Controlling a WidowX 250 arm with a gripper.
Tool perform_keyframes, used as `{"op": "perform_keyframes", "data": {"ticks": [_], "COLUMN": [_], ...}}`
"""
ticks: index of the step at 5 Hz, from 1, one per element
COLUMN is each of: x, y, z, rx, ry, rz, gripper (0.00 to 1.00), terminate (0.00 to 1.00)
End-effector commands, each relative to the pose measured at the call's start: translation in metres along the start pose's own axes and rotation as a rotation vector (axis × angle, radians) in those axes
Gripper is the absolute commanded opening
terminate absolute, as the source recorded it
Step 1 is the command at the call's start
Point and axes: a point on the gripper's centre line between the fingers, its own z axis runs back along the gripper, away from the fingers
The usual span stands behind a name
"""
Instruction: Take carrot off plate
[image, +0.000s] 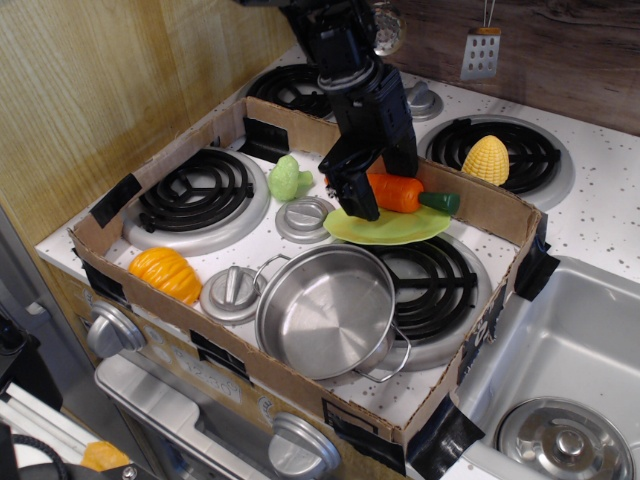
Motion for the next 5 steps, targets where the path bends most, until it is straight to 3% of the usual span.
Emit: {"op": "perform_keyframes", "data": {"ticks": [1, 2, 3, 4, 5], "x": [-0.007, -0.009, -0.007, -0.003, 0.004], "y": [-0.007, -0.011, -0.012, -0.011, -0.009], "z": [-0.006, -0.011, -0.011, -0.01, -0.004], "rx": [0.007, -0.038, -0.041, -0.042, -0.097], "ry": [-0.059, -0.097, -0.086, -0.052, -0.001], "rz": [0.035, 0.096, 0.116, 0.136, 0.252], "gripper": [1.0, 1.0, 1.0, 0.0, 0.0], "terminate": [0.0, 0.0, 0.0, 0.0, 0.0]}}
